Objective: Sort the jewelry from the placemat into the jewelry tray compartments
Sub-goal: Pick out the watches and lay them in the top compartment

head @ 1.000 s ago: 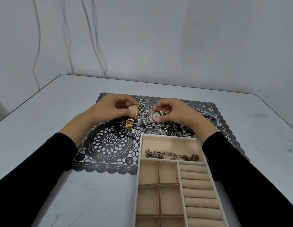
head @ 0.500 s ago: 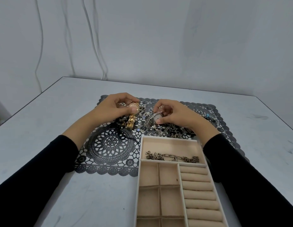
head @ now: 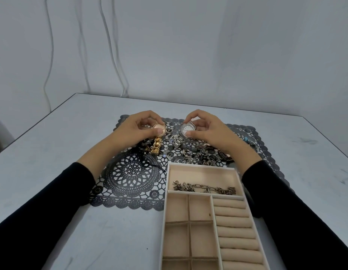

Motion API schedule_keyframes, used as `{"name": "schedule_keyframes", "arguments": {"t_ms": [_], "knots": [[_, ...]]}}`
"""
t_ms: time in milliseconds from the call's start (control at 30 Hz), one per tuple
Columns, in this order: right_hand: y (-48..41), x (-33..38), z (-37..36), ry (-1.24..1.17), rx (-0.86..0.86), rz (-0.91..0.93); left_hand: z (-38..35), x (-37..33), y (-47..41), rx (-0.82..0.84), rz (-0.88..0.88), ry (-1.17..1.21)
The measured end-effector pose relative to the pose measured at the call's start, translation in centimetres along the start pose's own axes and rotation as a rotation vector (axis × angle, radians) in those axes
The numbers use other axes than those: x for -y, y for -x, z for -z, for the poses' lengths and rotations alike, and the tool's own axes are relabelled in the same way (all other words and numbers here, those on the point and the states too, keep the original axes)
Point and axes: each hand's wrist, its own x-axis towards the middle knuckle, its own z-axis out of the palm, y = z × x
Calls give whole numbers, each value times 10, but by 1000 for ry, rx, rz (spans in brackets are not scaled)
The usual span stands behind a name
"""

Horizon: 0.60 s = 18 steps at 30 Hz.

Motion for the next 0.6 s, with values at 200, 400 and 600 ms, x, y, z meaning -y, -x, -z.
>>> {"name": "schedule_keyframes", "arguments": {"t_ms": [200, 400, 600], "knots": [[5, 8, 9, -10, -78, 11, -3, -7, 4, -43, -14, 2], [27, 21, 21, -49, -112, 37, -7, -20, 11, -95, -33, 17], [50, 23, 32, -73, -159, 39, -12, -39, 23, -142, -55, 39]]}}
